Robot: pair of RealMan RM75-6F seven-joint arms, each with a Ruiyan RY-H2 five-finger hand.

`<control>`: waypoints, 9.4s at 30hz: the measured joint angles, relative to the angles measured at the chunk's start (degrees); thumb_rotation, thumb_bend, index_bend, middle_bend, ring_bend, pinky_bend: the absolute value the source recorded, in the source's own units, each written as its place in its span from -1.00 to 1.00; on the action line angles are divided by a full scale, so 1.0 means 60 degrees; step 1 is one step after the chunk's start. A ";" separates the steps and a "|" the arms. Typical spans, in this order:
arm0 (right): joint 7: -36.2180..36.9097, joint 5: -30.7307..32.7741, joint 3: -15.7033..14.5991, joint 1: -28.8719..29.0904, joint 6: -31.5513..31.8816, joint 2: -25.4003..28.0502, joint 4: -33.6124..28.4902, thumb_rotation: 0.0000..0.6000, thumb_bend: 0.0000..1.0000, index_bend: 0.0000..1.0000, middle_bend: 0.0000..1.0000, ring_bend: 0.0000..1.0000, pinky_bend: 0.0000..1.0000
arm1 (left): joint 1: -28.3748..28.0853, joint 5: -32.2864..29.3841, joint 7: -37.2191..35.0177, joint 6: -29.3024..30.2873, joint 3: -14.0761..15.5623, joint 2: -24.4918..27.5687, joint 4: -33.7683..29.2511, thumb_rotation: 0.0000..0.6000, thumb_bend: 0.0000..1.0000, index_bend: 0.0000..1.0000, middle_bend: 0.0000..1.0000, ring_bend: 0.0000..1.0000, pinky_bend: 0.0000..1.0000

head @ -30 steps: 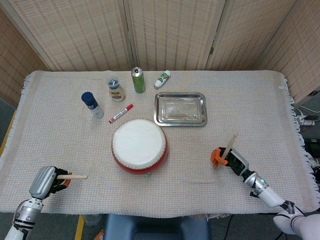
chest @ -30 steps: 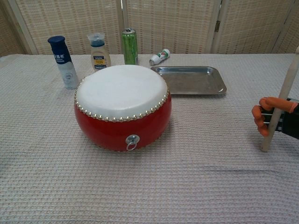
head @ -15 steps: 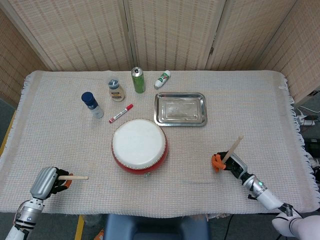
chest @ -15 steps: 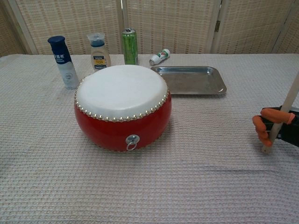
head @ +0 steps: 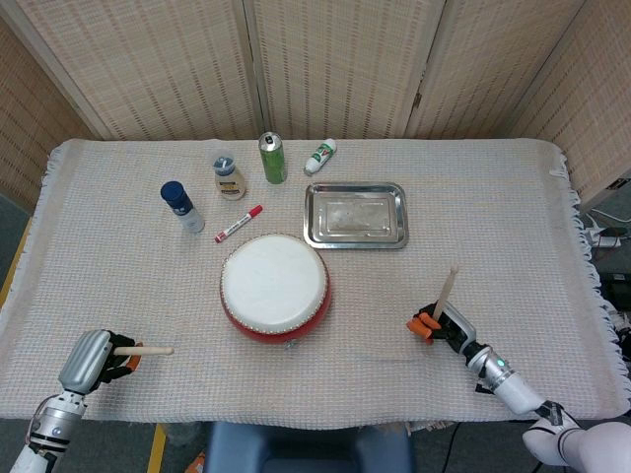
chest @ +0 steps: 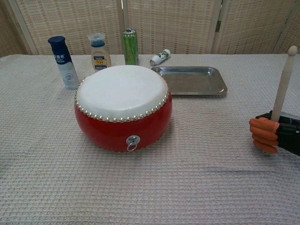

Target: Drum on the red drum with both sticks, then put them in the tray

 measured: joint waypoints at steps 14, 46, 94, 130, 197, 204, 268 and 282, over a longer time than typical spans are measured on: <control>-0.4218 0.0088 0.0260 0.0469 -0.0569 0.0761 -0.1322 1.00 1.00 1.00 1.00 1.00 1.00 | -0.0185 0.0155 0.0022 -0.0174 0.0019 0.0110 0.0255 1.00 0.09 1.00 1.00 1.00 1.00; -1.9127 0.9285 0.1883 0.6901 -0.6327 0.4452 -0.7317 1.00 1.00 1.00 1.00 1.00 1.00 | -0.3373 -0.1411 0.4452 -0.3294 -0.1860 0.1765 -0.1906 1.00 0.09 1.00 1.00 1.00 1.00; -2.0170 1.0732 0.2109 0.7507 -0.4831 0.4951 -0.8633 1.00 1.00 1.00 1.00 1.00 1.00 | -0.4610 -0.5236 0.9681 -0.3038 -0.1823 -0.1204 -0.0900 1.00 0.10 1.00 1.00 1.00 1.00; -2.1102 1.1622 0.1230 0.7528 -0.5265 0.3533 -0.7087 1.00 1.00 1.00 1.00 1.00 1.00 | -0.4386 -0.4785 0.8915 -0.1929 -0.2297 -0.0310 -0.2459 1.00 0.10 1.00 1.00 1.00 1.00; -2.0039 0.9449 0.1625 0.5838 -0.4698 0.5153 -0.8573 1.00 1.00 1.00 1.00 1.00 1.00 | -0.3840 -0.4298 0.7995 -0.1339 -0.2184 0.0221 -0.2637 1.00 0.10 1.00 1.00 1.00 1.00; -1.8855 0.8218 0.1348 0.4434 -0.4733 0.5455 -0.8343 1.00 0.71 1.00 1.00 1.00 1.00 | -0.3549 -0.3997 0.7644 -0.1352 -0.1885 0.0237 -0.2441 1.00 0.10 1.00 1.00 1.00 1.00; -1.6744 0.6480 0.4405 0.6734 -0.9246 -0.2079 0.4750 1.00 -0.83 -1.00 -0.96 -1.00 -0.79 | -0.2869 -0.3779 0.7815 -0.1175 -0.1846 0.0613 -0.2919 1.00 0.10 1.00 1.00 1.00 1.00; -1.6215 0.6005 0.4768 0.6242 -0.8641 -0.0280 0.1775 1.00 -0.85 -0.98 -0.76 -0.92 -0.56 | -0.2978 -0.3325 0.7512 -0.1290 -0.1921 0.0753 -0.3409 1.00 0.10 1.00 1.00 1.00 1.00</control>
